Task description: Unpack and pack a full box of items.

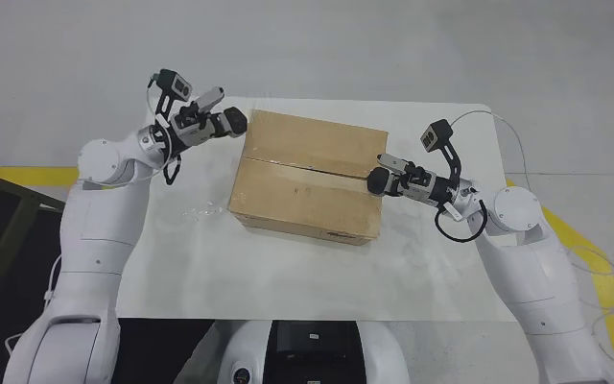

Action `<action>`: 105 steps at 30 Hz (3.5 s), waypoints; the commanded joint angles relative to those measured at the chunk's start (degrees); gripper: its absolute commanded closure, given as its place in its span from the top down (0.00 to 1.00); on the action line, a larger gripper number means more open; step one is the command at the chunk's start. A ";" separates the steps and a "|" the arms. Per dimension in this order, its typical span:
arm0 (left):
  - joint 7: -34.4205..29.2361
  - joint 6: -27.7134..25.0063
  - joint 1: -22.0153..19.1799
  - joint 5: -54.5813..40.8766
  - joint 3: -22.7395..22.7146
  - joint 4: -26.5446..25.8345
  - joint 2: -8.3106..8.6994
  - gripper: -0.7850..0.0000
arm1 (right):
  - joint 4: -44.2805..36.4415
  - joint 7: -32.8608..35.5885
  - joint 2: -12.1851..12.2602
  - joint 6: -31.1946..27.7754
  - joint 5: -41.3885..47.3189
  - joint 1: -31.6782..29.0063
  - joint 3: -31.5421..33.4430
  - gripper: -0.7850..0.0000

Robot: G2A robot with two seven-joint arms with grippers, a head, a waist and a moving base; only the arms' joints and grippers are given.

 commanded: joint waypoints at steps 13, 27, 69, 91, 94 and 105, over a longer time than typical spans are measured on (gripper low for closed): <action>9.50 0.92 19.51 1.75 -14.29 -12.96 2.91 1.00 | 0.00 0.00 0.00 0.00 0.00 0.00 0.00 1.00; 19.11 5.94 31.87 11.97 -25.72 -18.04 4.79 1.00 | 0.00 0.00 0.00 0.00 0.00 0.00 0.00 1.00; 11.26 13.51 34.53 41.64 -23.57 -26.78 8.83 1.00 | 0.00 0.00 0.00 0.00 0.00 0.00 0.00 1.00; -4.72 26.93 29.17 66.22 -15.85 -35.77 10.99 1.00 | 0.00 0.00 0.00 0.00 0.00 0.00 0.00 1.00; -4.72 26.93 29.17 66.22 -15.85 -35.77 10.99 1.00 | 0.00 0.00 0.00 0.00 0.00 0.00 0.00 1.00; -4.72 26.93 29.17 66.22 -15.85 -35.77 10.99 1.00 | 0.00 0.00 0.00 0.00 0.00 0.00 0.00 1.00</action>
